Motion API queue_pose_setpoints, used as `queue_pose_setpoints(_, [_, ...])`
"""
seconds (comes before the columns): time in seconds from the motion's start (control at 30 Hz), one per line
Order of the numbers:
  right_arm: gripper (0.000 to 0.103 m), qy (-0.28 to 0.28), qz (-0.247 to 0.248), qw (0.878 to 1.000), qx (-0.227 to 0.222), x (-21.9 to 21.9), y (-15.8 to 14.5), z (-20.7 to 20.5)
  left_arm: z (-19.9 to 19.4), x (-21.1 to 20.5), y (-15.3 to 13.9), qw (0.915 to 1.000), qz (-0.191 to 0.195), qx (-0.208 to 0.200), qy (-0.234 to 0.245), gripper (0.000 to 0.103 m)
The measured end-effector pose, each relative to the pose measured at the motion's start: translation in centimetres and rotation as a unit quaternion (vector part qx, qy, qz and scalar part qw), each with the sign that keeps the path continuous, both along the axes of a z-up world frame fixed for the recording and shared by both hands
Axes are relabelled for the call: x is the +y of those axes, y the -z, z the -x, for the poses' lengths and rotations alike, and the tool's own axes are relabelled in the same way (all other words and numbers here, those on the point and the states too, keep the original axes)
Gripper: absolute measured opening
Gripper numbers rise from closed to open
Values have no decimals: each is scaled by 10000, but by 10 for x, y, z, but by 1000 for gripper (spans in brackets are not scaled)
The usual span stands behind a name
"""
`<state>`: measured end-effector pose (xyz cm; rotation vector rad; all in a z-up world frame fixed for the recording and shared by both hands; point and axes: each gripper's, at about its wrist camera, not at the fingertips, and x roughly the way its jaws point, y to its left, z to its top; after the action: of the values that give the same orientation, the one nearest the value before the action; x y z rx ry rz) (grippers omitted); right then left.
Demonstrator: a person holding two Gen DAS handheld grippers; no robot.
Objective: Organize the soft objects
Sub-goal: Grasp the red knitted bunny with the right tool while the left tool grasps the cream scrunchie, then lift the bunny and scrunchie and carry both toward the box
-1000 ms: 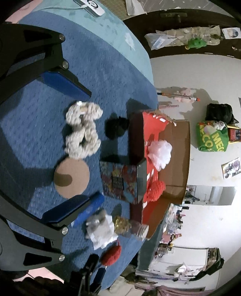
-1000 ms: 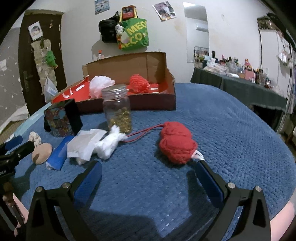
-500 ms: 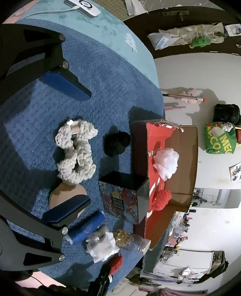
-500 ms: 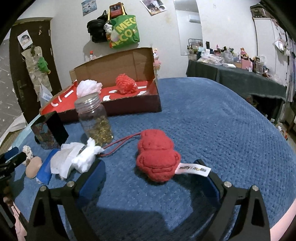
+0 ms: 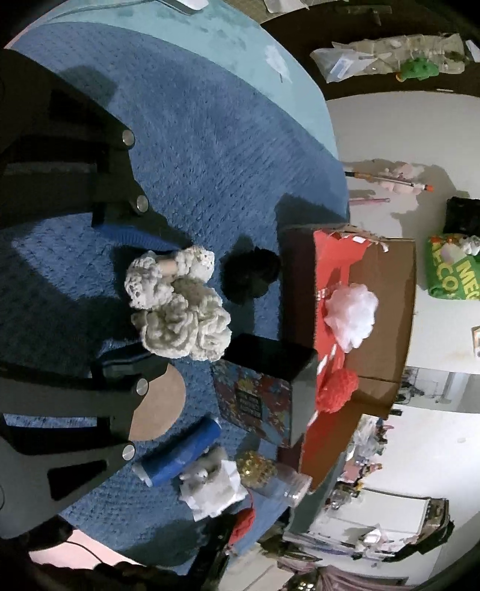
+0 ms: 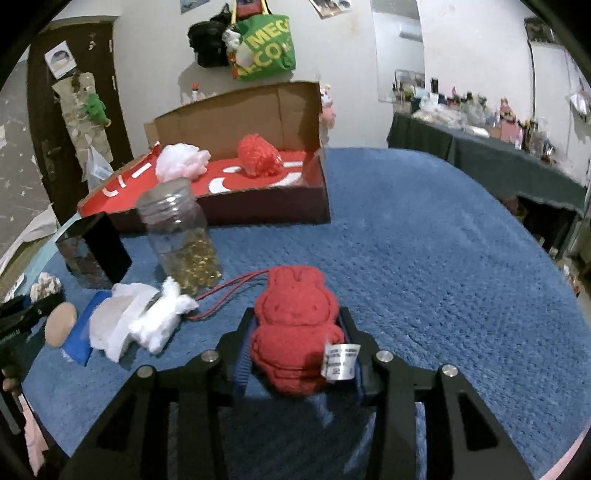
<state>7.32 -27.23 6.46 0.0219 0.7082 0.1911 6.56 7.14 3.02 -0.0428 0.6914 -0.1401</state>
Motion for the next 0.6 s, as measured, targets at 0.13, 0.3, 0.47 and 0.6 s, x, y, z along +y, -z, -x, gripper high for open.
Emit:
queue_pose_setpoints(0.13, [44,-28,-128,9998,-166,3,-7,14,9,-5,-12,9998,-26,-191,52,42])
queue_pose_setpoints(0.3, [44,-120,-294,9987,-406,8,-22,30,20,-20,-26,9988,-18,-377,321,42])
queue_pose_setpoints(0.47, [44,-319,-438,9974,-470,18,-30,39,23,-37,-29,9975,39,-385,587,42])
queue_pose_setpoints(0.6, [44,-464,-486,9966,-478,27,-31,44,25,-52,-28,9962,55,-349,794,42])
